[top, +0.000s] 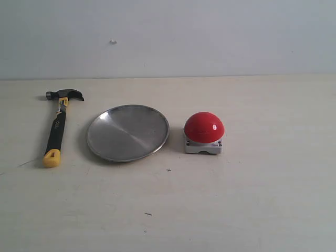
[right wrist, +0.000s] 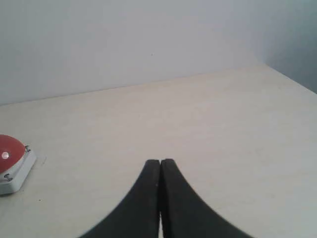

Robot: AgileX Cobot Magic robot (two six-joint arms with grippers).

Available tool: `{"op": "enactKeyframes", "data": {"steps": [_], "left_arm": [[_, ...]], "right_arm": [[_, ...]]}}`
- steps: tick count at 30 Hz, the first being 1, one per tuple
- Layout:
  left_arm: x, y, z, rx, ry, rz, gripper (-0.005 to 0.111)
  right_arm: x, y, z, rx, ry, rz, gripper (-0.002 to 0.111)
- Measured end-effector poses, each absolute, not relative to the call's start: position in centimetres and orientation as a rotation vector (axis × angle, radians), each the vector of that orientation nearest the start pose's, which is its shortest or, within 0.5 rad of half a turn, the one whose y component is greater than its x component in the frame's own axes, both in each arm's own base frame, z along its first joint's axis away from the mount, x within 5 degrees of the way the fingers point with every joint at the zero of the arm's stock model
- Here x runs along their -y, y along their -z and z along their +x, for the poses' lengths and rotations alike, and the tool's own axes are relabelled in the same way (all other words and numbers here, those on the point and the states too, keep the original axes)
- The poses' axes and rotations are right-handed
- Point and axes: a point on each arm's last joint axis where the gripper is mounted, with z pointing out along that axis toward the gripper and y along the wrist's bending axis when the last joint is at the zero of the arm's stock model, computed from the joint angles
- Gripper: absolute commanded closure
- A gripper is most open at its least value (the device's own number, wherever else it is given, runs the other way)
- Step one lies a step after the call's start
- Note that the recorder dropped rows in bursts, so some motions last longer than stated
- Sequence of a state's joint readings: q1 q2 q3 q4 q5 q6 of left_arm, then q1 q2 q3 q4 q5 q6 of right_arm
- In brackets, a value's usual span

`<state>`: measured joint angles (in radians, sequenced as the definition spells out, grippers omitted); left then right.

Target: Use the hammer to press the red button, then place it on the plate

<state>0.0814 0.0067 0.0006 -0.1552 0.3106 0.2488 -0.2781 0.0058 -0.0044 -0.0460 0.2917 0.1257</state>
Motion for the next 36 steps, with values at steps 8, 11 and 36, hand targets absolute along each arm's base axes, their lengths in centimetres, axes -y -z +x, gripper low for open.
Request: {"op": "enactKeyframes", "data": {"steps": [8, 11, 36], "left_arm": [[0.1, -20.1, 5.7, -1.607, 0.197, -0.232, 0.107], [-0.1, -20.8, 5.7, -1.505, 0.336, -0.393, 0.107], [-1.5, -32.9, 38.9, -2.328, 0.233, -0.229, 0.107]], "right_arm": [[1.6, -18.8, 5.2, -1.749, 0.153, 0.328, 0.108], [1.6, -18.8, 5.2, -1.749, 0.153, 0.328, 0.108], [1.6, -18.8, 5.2, -1.749, 0.153, 0.328, 0.108]]}}
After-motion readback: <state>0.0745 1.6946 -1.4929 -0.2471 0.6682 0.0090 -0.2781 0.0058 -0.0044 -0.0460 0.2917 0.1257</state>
